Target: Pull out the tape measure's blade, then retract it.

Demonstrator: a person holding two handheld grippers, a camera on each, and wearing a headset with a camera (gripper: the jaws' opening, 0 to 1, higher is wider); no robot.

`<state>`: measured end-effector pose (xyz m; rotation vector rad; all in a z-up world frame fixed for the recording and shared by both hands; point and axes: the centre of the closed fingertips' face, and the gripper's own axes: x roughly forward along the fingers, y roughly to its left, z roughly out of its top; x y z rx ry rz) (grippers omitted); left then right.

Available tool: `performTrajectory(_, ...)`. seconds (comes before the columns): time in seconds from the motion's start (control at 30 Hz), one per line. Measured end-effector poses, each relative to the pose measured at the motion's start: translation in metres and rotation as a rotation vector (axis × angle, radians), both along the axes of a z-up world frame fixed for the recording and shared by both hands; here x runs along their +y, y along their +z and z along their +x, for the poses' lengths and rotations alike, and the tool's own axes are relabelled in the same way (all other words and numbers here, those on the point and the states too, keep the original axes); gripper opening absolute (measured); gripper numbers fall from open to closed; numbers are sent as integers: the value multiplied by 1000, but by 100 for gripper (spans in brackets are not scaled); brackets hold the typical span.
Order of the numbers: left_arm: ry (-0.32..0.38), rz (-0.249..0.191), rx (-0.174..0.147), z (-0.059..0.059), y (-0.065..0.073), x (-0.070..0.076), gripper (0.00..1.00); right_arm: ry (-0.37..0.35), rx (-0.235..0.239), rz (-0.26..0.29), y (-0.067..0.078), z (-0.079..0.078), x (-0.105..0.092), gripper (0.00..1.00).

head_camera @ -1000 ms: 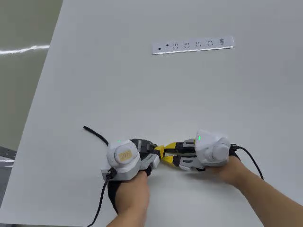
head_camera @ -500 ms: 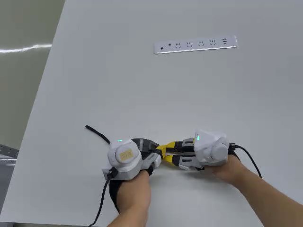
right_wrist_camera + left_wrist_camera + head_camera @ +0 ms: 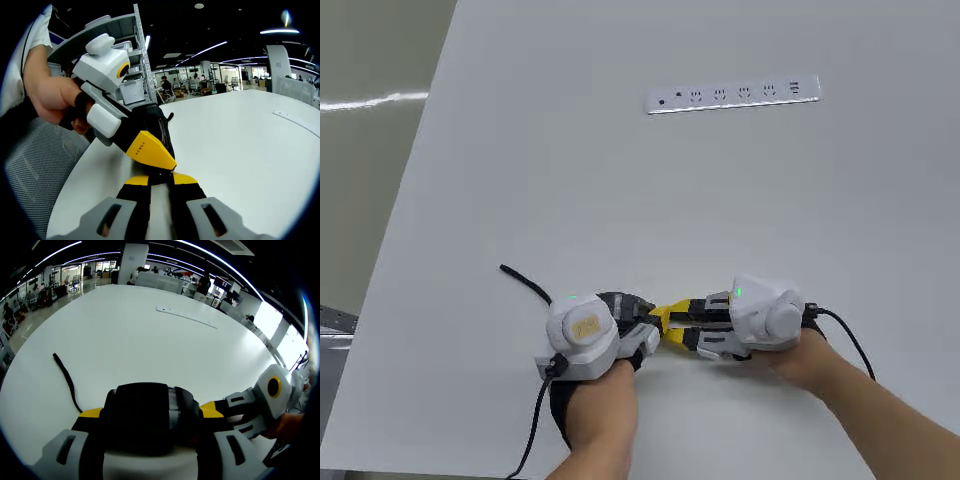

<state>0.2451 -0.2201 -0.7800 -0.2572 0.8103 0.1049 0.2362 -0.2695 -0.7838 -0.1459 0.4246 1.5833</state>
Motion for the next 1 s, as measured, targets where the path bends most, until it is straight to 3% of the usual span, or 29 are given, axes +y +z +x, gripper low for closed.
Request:
performTrajectory(0.3,-38,6,-7,0,1,-1,73,-4,1,1,0,0,0,15)
performTrajectory(0.47,-71,10,-11,-1,1,-2,73,-9,13,8,1,0,0,23)
performTrajectory(0.83,-153,25,-18,-2,0,-4,73,-5,13,14,2,-4,1,29)
performTrajectory(0.93,-175,31,-23,-2,1,-4,73,-7,16,15,2,-4,1,29)
performTrajectory(1.0,-188,30,-49,0,5,-7,76,-9,19,15,3,-4,1,29)
